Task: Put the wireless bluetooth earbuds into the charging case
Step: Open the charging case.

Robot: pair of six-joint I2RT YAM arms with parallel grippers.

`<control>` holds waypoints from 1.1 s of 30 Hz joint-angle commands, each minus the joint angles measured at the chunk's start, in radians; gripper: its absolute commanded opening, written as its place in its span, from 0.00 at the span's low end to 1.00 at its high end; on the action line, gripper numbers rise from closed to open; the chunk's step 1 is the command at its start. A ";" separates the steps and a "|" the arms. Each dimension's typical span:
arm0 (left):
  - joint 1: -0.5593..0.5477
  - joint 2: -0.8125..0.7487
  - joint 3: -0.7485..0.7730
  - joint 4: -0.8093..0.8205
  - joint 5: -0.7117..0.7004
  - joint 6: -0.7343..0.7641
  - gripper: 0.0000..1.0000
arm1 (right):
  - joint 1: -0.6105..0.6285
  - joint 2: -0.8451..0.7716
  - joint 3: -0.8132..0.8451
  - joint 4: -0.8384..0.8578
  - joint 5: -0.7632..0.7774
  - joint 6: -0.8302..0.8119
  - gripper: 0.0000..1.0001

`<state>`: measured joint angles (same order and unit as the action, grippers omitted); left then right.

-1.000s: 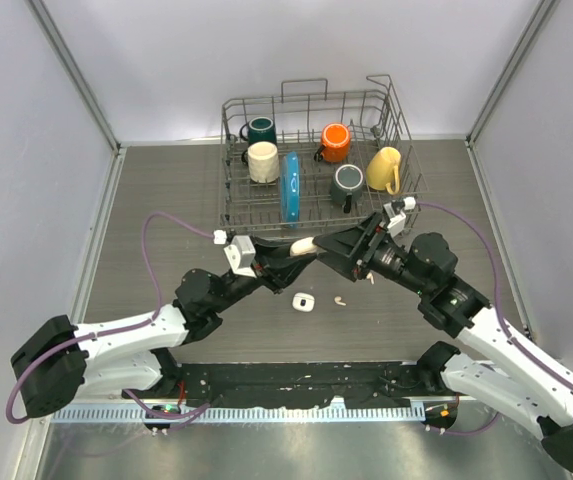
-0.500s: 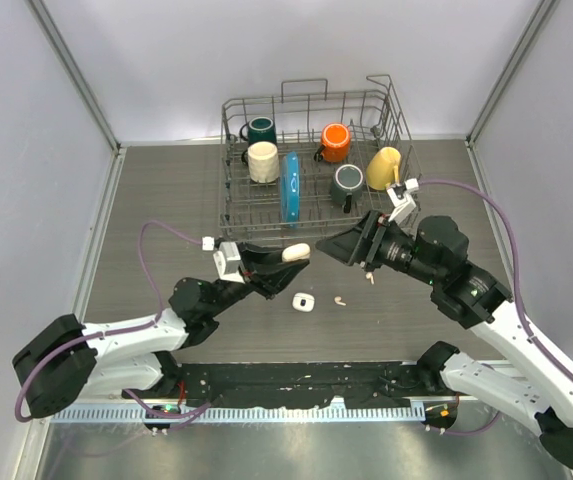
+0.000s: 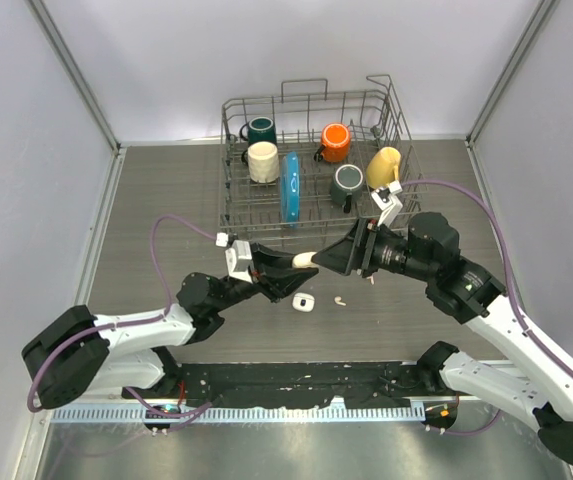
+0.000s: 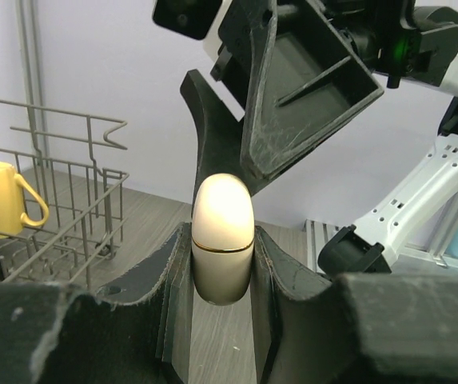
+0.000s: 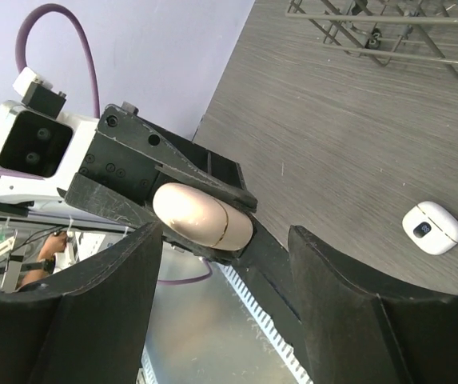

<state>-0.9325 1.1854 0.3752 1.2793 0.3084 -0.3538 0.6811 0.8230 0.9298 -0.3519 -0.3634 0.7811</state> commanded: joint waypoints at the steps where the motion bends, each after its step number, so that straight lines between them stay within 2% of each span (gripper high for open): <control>1: 0.008 0.010 0.048 0.121 0.023 -0.004 0.00 | 0.000 0.010 0.014 0.034 -0.040 -0.029 0.68; 20: 0.015 0.028 0.076 0.127 0.064 -0.025 0.00 | 0.000 0.025 0.030 -0.006 -0.022 -0.059 0.61; 26: 0.015 0.016 0.093 0.109 0.173 -0.016 0.00 | 0.000 0.018 0.024 0.019 0.032 -0.026 0.61; 33: 0.015 -0.004 0.059 0.100 0.221 0.007 0.00 | 0.000 0.027 -0.006 0.112 0.023 0.049 0.61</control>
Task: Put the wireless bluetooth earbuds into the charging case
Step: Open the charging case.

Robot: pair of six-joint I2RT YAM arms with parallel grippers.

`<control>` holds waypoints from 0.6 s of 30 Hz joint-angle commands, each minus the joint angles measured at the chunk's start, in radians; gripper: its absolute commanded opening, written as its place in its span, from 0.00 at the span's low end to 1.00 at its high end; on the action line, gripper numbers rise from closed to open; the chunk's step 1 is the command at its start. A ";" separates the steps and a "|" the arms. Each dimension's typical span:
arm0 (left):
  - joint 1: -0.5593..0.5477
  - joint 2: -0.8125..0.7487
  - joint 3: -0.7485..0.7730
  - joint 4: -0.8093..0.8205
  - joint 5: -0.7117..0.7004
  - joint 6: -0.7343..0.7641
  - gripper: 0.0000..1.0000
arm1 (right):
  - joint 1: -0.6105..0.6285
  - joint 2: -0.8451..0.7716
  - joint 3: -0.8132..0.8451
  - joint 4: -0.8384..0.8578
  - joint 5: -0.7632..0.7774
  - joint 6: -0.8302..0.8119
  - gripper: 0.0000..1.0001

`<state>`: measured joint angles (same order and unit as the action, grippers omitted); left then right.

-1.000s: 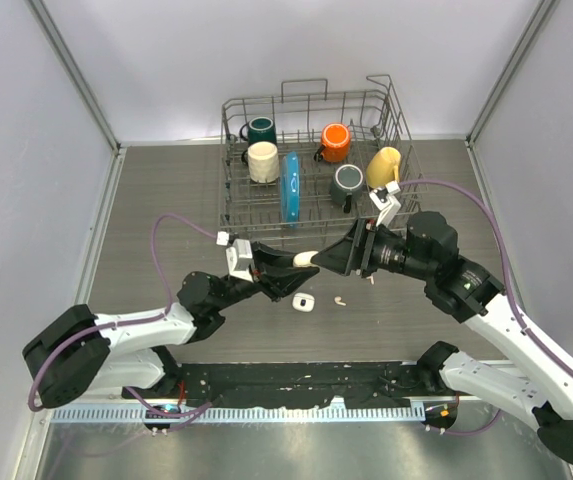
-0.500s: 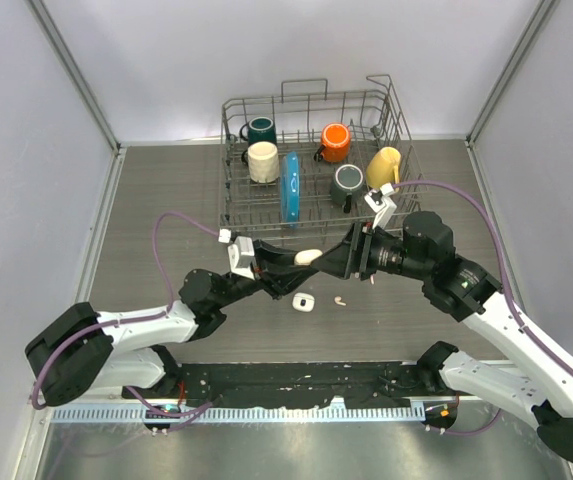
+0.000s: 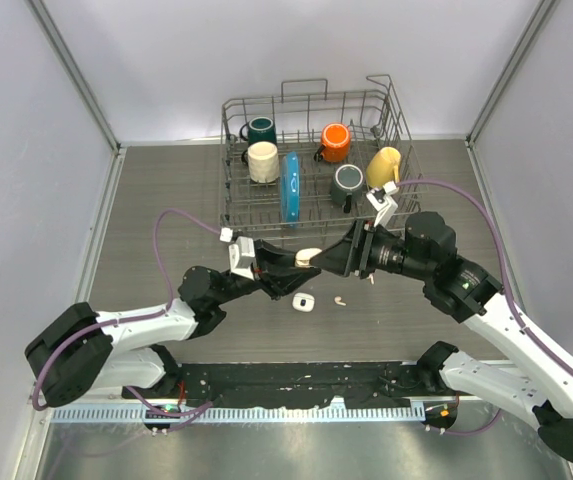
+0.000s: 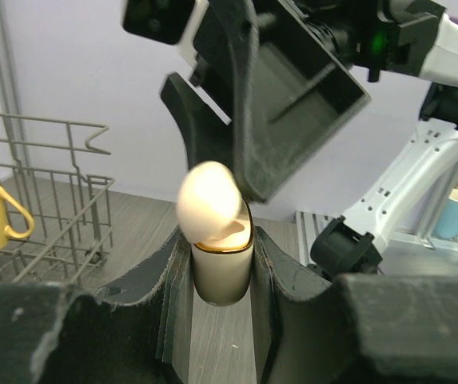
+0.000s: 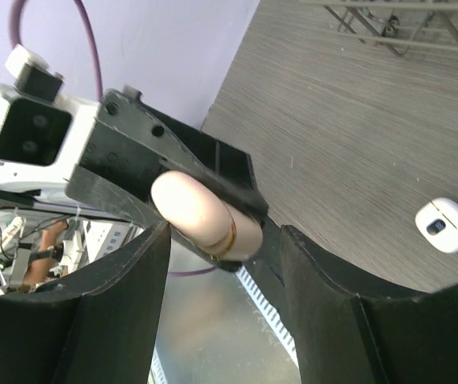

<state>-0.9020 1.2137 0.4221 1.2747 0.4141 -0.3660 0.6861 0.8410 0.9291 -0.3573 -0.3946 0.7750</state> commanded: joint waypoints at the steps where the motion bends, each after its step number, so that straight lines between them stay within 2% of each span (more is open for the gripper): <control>1: -0.015 -0.034 0.010 0.104 0.120 0.021 0.00 | -0.005 0.010 -0.013 0.141 0.050 0.061 0.62; 10: -0.015 -0.045 -0.016 0.089 0.065 0.047 0.00 | -0.005 0.010 -0.024 0.204 -0.003 0.096 0.63; 15: -0.015 -0.069 -0.051 0.066 0.002 0.081 0.00 | -0.007 -0.037 -0.012 0.205 0.033 0.081 0.73; 18: -0.015 -0.091 -0.062 0.040 -0.015 0.098 0.00 | -0.005 -0.066 0.007 0.187 0.071 0.055 0.77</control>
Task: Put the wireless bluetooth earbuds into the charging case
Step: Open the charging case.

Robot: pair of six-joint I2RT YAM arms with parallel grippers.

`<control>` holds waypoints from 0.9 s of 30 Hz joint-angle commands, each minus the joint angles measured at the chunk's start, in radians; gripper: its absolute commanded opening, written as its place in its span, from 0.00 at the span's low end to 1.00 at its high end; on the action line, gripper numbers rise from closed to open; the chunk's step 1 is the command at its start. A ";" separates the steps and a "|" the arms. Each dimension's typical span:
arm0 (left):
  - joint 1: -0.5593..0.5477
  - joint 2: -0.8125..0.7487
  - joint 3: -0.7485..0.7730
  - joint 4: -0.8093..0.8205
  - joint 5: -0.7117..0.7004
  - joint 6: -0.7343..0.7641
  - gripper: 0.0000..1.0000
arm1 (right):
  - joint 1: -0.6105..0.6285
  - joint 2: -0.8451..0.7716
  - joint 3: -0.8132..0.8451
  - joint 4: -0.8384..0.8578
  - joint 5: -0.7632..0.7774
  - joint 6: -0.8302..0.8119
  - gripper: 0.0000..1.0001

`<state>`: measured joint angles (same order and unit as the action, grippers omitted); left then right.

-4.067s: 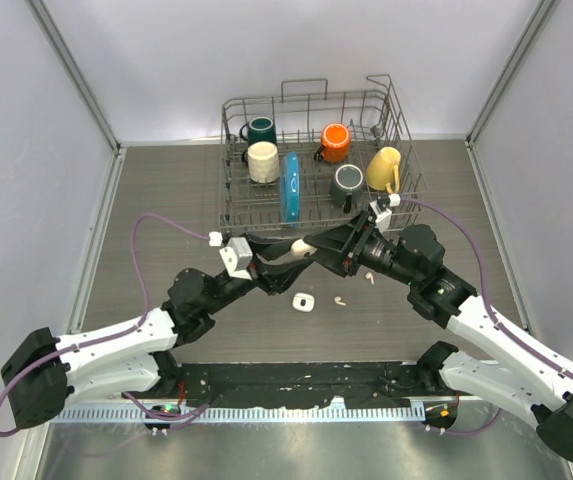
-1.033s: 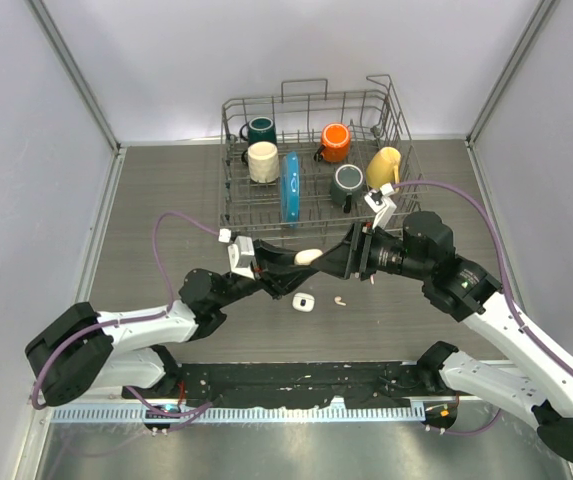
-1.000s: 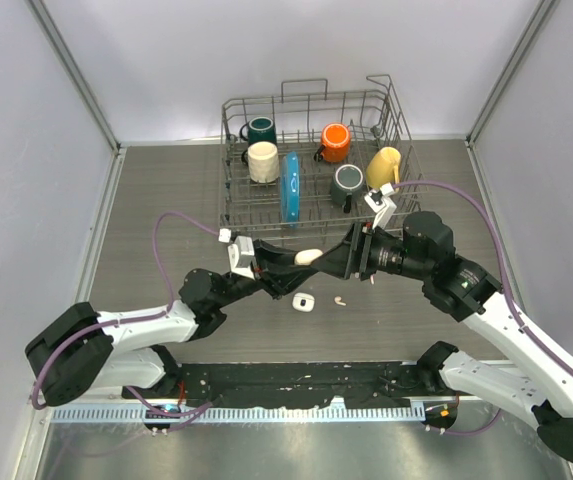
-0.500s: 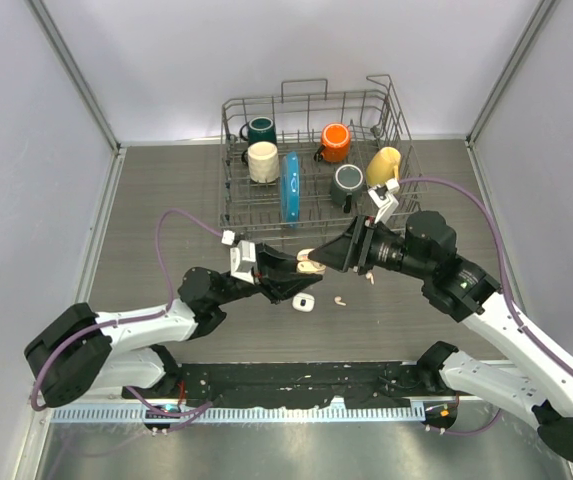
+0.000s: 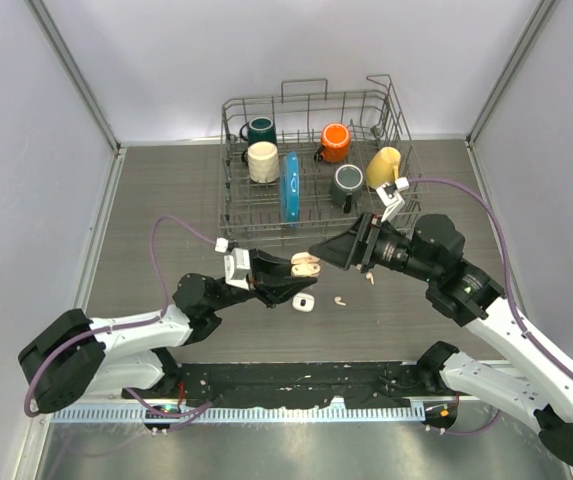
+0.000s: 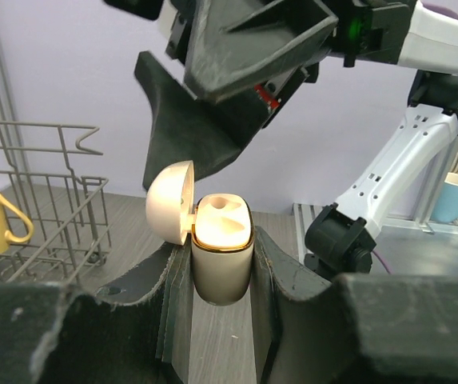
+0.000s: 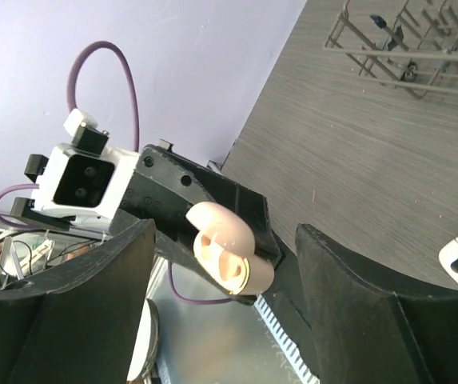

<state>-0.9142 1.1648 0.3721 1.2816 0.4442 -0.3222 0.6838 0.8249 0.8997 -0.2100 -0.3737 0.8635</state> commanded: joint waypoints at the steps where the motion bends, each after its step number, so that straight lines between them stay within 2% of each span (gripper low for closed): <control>1: -0.003 -0.047 -0.015 0.018 -0.050 0.057 0.00 | -0.003 -0.061 0.050 0.012 0.068 -0.044 0.77; 4: -0.003 -0.074 -0.025 0.004 -0.059 0.066 0.00 | -0.003 -0.073 0.087 -0.116 0.197 -0.095 0.78; 8: -0.003 -0.123 -0.036 -0.037 -0.070 0.077 0.00 | -0.004 -0.066 0.143 -0.336 0.468 -0.176 0.66; 13: -0.003 -0.200 -0.052 -0.125 -0.075 0.097 0.00 | -0.004 -0.052 0.153 -0.566 0.646 -0.238 0.59; 16: -0.003 -0.243 -0.059 -0.162 -0.078 0.104 0.00 | -0.004 -0.046 0.116 -0.629 0.725 -0.256 0.58; 20: -0.003 -0.275 -0.061 -0.195 -0.073 0.109 0.00 | -0.007 -0.047 0.041 -0.626 0.753 -0.291 0.59; 27: -0.003 -0.294 -0.065 -0.203 -0.065 0.107 0.00 | -0.059 0.092 -0.089 -0.568 0.650 -0.333 0.59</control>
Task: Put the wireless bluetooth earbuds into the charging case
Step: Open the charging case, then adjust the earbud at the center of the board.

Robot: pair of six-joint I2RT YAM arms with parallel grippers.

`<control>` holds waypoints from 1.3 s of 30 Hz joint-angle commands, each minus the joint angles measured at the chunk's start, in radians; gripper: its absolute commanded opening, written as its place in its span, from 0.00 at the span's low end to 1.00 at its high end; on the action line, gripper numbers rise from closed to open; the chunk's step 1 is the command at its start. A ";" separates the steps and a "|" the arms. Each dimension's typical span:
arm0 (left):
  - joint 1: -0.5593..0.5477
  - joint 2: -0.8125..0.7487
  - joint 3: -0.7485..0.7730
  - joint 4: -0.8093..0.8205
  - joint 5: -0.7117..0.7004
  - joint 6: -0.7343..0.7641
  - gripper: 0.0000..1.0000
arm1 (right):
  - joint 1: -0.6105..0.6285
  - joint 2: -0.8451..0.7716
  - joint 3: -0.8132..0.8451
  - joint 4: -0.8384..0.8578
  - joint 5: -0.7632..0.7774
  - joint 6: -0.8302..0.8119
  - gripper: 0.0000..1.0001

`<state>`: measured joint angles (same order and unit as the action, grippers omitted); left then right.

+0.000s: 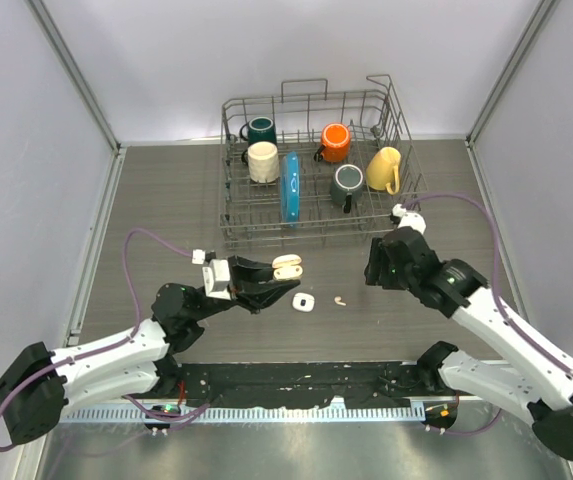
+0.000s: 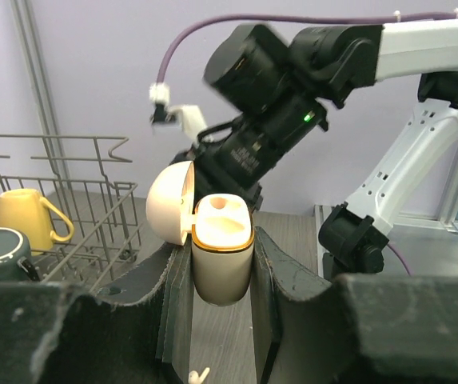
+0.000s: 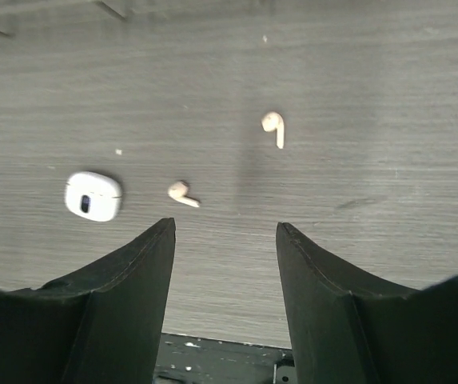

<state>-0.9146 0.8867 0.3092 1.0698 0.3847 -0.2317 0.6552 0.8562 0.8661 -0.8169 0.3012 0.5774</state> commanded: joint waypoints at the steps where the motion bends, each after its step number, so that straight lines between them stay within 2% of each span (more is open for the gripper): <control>1: -0.003 -0.020 -0.002 0.007 -0.003 0.017 0.00 | -0.040 0.072 -0.073 0.085 -0.039 -0.050 0.59; 5: -0.003 -0.031 -0.005 0.001 0.002 0.019 0.00 | -0.112 0.133 -0.115 0.147 -0.099 -0.080 0.59; 10: -0.003 -0.054 -0.010 -0.025 0.000 0.032 0.00 | -0.140 0.216 -0.119 0.205 -0.060 -0.134 0.59; 14: -0.003 -0.071 -0.007 -0.054 0.003 0.048 0.00 | -0.192 0.283 -0.139 0.280 -0.129 -0.145 0.59; 29: -0.003 -0.086 0.002 -0.088 -0.007 0.077 0.00 | -0.252 0.391 -0.256 0.573 -0.140 -0.123 0.55; 39: -0.003 -0.081 0.005 -0.096 -0.009 0.074 0.00 | -0.281 0.477 -0.262 0.634 -0.191 -0.125 0.50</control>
<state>-0.9150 0.8116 0.3038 0.9516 0.3847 -0.1741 0.3855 1.3037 0.6006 -0.2562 0.1310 0.4541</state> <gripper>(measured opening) 0.320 0.516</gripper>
